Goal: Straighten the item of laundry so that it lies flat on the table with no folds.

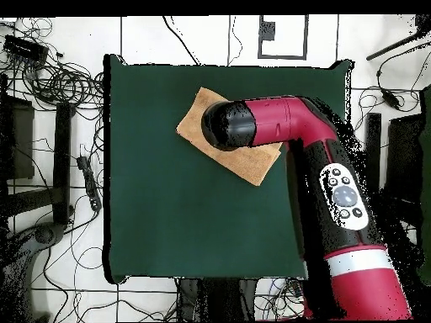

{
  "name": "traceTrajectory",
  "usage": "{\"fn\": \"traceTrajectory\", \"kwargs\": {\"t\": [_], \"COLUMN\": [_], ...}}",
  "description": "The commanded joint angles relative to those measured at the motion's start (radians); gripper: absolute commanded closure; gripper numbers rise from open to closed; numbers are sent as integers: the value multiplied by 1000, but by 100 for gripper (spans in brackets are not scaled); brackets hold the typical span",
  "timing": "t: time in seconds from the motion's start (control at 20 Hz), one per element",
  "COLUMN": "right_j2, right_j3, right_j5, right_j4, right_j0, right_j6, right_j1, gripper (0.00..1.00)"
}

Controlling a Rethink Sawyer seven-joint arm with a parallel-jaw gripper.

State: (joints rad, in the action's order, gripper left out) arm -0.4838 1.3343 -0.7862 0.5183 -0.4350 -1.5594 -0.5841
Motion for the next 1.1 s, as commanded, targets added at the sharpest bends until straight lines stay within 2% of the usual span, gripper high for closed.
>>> {"fn": "traceTrajectory", "kwargs": {"t": [0.05,0.45,1.1], "right_j2": [-148,-169,-171], "right_j3": [16,-41,-80], "right_j5": [-169,-259,-337], "right_j4": [31,48,87], "right_j0": [-8,0,-4], "right_j6": [440,554,733], "right_j1": [101,128,130], "gripper": [0,0,0]}}
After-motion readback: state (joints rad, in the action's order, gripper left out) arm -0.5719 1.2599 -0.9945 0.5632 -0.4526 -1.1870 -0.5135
